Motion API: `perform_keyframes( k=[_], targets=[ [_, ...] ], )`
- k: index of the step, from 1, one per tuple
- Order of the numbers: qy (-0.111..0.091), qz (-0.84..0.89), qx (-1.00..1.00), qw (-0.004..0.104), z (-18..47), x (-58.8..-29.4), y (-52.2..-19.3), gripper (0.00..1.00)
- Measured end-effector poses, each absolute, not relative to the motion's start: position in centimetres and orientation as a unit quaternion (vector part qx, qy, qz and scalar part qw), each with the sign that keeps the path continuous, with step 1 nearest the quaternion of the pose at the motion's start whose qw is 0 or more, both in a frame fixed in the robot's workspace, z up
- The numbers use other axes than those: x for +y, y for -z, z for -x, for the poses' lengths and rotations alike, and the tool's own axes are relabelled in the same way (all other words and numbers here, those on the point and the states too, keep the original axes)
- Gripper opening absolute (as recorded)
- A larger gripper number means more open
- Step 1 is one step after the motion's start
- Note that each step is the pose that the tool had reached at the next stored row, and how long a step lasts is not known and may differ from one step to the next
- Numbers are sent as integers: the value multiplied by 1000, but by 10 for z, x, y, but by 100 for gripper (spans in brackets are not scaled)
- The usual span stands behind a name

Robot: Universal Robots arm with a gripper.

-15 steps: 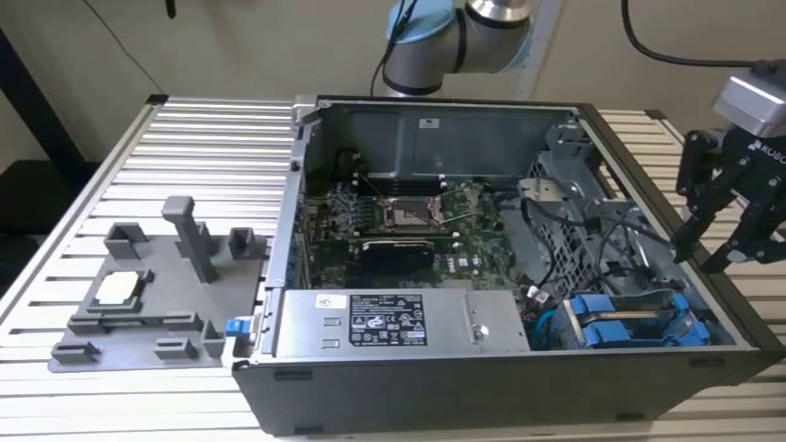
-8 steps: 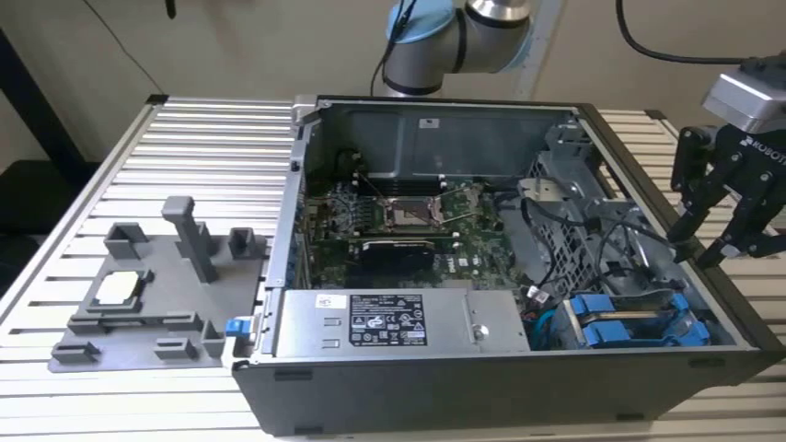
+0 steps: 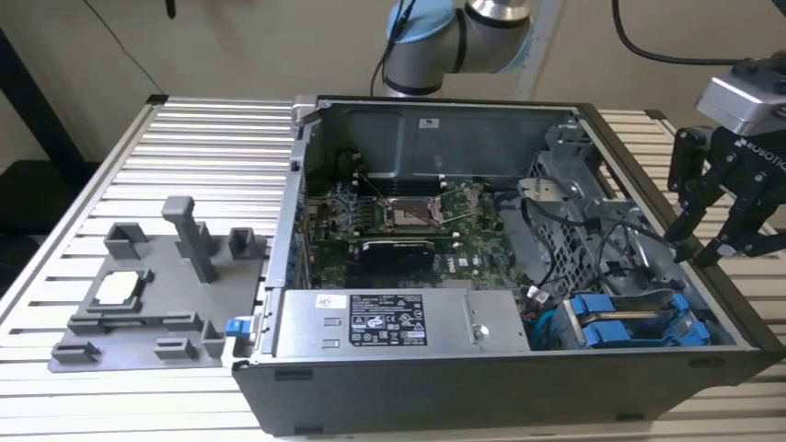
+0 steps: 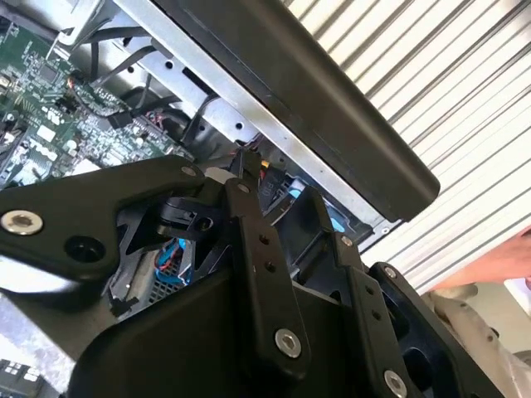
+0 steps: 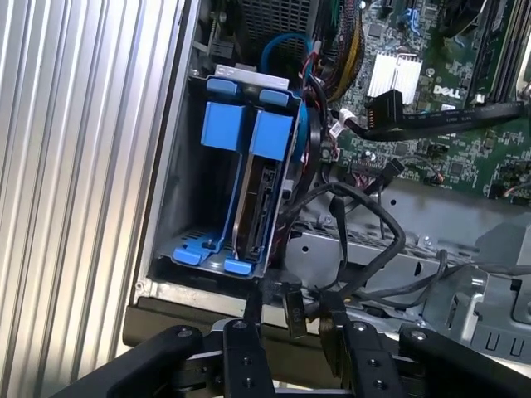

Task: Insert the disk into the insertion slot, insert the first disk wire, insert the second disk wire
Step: 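Insert the first disk wire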

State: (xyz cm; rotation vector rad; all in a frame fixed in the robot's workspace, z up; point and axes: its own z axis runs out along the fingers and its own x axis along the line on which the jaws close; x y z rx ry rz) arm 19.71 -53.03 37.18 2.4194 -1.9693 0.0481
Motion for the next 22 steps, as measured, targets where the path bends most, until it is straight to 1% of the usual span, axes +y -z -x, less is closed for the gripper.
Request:
perform_keyframes(
  k=[5, 7, 9, 10, 11, 22],
  targets=[
    [-19, -775, -631, 15, -197, -530, -372, 41],
    [-20, -775, -631, 16, -197, -530, -372, 39],
    [-20, -775, -631, 16, -197, -530, -372, 26],
    [-20, -775, -631, 17, -197, -530, -372, 26],
    [-20, -775, -631, 17, -197, -530, -372, 20],
    [-20, -775, -631, 17, -196, -531, -372, 19]
  ],
)
